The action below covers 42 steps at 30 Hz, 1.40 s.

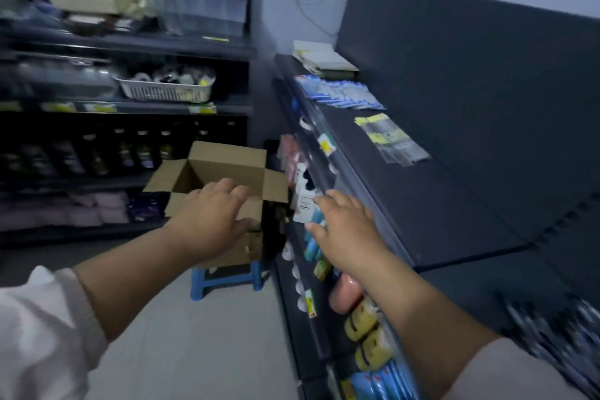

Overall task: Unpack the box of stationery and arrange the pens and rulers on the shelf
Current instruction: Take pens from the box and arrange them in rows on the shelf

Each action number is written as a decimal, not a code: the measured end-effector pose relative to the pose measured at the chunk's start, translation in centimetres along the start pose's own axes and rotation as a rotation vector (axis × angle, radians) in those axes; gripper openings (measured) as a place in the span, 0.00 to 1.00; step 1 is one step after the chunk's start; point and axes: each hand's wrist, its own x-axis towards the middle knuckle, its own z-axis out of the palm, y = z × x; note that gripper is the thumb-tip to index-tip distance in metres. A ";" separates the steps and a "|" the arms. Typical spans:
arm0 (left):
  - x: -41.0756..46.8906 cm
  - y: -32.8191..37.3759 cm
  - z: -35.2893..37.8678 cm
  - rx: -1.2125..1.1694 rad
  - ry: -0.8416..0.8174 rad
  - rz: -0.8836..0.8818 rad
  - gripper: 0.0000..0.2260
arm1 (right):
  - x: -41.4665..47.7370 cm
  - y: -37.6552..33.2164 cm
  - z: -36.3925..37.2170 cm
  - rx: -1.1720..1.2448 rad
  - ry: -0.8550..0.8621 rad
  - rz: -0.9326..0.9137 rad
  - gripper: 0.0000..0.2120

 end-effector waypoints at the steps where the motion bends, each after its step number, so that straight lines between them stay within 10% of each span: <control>1: 0.4 -2.1 -0.1 -0.003 -0.001 -0.020 0.25 | 1.7 -1.4 0.7 -0.005 -0.019 -0.013 0.25; 13: 7.3 -24.1 -1.2 0.013 -0.090 -0.195 0.24 | 19.6 -13.7 6.9 0.116 -0.159 0.007 0.23; 42: 35.0 -40.7 22.3 -0.031 -0.323 -0.289 0.24 | 54.8 -8.5 36.3 0.220 -0.624 0.201 0.20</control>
